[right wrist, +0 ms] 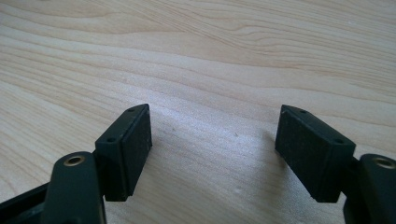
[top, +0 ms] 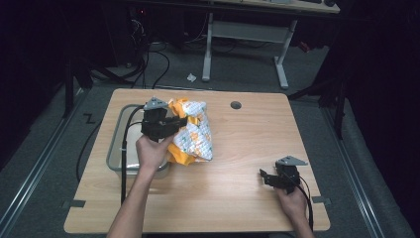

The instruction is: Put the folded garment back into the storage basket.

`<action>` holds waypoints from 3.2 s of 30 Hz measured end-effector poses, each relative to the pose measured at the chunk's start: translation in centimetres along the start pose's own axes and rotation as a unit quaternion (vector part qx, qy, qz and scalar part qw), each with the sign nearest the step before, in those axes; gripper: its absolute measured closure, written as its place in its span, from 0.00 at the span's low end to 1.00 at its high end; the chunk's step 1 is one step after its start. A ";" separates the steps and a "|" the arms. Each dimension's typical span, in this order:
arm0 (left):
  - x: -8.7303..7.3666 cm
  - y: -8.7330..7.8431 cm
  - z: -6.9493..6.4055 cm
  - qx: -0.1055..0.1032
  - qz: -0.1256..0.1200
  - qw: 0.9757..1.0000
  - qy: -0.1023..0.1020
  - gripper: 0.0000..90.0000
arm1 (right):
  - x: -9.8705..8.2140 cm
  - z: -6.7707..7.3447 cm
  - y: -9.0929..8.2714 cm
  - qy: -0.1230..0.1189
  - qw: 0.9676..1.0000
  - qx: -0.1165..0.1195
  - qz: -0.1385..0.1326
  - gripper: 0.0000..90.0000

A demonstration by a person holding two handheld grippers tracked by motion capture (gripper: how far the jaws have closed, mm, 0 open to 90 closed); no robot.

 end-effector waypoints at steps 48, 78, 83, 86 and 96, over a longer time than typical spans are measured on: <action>-0.7 -7.6 6.0 0.061 0.007 0.998 -0.023 0.87 | 0.0 0.0 0.0 0.002 1.000 0.000 0.000 0.30; -5.3 -5.2 11.3 0.140 0.077 0.987 -0.028 0.85 | 0.0 0.0 0.0 0.001 1.000 0.000 0.000 0.30; -6.3 -4.0 11.7 0.157 0.108 0.982 -0.017 0.85 | 0.0 0.0 0.0 0.001 1.000 0.000 0.000 0.30; -6.5 -3.5 11.9 0.161 0.115 0.980 -0.019 0.85 | 0.0 0.0 0.0 0.001 1.000 0.000 0.000 0.30; -7.2 -2.8 12.6 0.218 0.156 0.963 -0.024 0.69 | 0.0 0.0 0.0 0.002 1.000 -0.001 0.000 0.30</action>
Point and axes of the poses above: each handheld gripper's, and its own axes: y roughly forward along the jaws, x roughly out of its top, z roughly to its left, the point moved 5 cm from there along y, roughly forward along the jaws, and after that the axes turned 14 degrees about -x, right-handed, at the moved point
